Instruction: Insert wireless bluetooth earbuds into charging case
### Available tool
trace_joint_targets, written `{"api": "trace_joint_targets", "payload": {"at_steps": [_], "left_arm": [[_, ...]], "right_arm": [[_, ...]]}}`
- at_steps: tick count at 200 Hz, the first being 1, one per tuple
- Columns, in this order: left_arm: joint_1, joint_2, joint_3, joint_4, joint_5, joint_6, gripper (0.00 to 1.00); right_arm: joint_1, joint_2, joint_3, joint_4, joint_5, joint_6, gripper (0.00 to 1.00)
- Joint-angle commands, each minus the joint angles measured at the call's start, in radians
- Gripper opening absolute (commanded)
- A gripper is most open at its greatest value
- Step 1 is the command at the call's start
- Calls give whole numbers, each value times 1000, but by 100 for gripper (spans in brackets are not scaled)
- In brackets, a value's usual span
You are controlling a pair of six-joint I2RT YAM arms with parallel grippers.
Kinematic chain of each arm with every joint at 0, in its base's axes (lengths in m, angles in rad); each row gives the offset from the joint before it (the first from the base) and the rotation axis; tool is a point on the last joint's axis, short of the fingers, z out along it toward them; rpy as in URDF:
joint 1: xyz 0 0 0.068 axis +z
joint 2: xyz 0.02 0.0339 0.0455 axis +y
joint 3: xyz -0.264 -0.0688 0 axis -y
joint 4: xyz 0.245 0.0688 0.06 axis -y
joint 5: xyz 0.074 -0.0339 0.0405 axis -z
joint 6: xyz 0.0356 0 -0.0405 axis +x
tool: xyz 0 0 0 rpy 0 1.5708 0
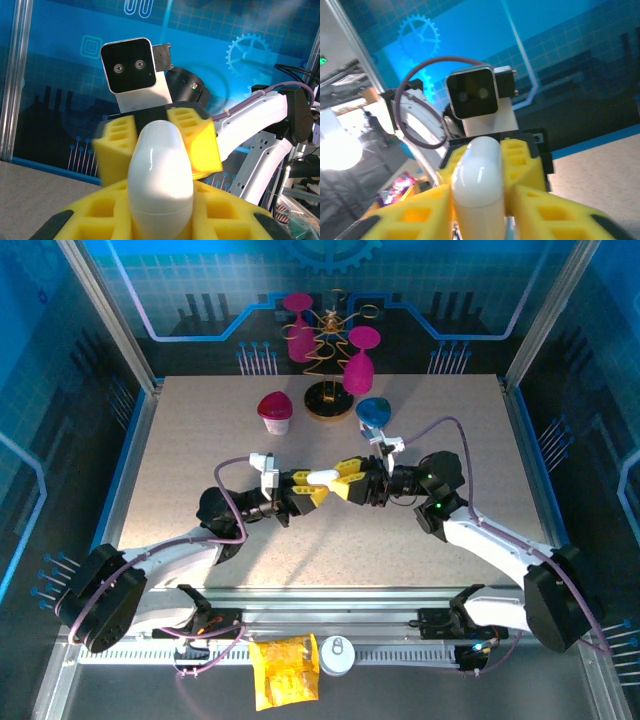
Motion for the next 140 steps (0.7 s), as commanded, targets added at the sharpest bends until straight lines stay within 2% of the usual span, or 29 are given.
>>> {"api": "trace_joint_targets", "payload": {"at_steps": [1, 12, 43, 94, 140], "left_arm": [[-3, -20, 13, -1, 16, 60, 18], [-2, -30, 14, -26, 21, 76, 18], [-2, -56, 19, -71, 34, 104, 18], [-3, -76, 10, -116, 39, 148, 18], [-2, -98, 2, -171, 31, 207, 18]], "right_arm": [[7, -49, 40, -153, 72, -104, 46], [11, -66, 53, -244, 99, -160, 52], [22, -87, 97, -447, 201, -258, 56], [24, -107, 116, -498, 315, -272, 59], [25, -129, 134, -542, 305, -298, 72]]}}
